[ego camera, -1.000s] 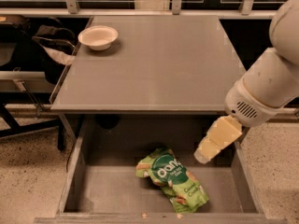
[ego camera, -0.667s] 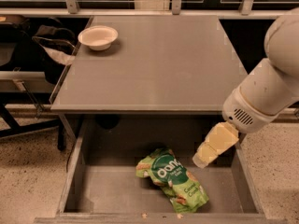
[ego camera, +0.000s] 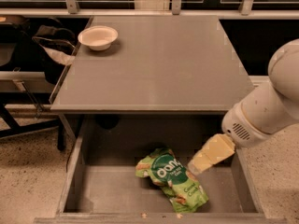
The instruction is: Pick green rice chip bag from top drawer and place on counter
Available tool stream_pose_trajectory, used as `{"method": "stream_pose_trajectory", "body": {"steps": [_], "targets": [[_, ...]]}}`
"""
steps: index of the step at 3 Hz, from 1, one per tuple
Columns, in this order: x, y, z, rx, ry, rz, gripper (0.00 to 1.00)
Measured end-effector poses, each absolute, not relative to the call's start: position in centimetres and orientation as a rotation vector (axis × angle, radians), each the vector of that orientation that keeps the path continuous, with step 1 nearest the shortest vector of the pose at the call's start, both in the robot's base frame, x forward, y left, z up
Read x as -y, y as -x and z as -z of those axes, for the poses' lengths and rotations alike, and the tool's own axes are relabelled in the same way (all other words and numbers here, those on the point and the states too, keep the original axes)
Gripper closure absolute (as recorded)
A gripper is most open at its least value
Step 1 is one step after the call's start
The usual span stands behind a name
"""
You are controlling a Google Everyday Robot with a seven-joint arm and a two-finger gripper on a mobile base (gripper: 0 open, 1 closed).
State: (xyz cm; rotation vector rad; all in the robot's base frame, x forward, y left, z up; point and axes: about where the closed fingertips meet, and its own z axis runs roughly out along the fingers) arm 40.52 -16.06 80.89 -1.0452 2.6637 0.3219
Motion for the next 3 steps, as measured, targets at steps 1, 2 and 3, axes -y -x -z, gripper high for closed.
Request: {"method": "stream_pose_trajectory", "body": {"steps": [1, 2, 3], "targets": [[15.8, -40.1, -80.0, -2.672, 0.991, -0.390, 0.00], [14.9, -39.5, -79.0, -2.689, 0.988, -0.514, 0.00], [14.9, -39.5, -79.0, -2.689, 0.987, -0.514, 0.00]]}}
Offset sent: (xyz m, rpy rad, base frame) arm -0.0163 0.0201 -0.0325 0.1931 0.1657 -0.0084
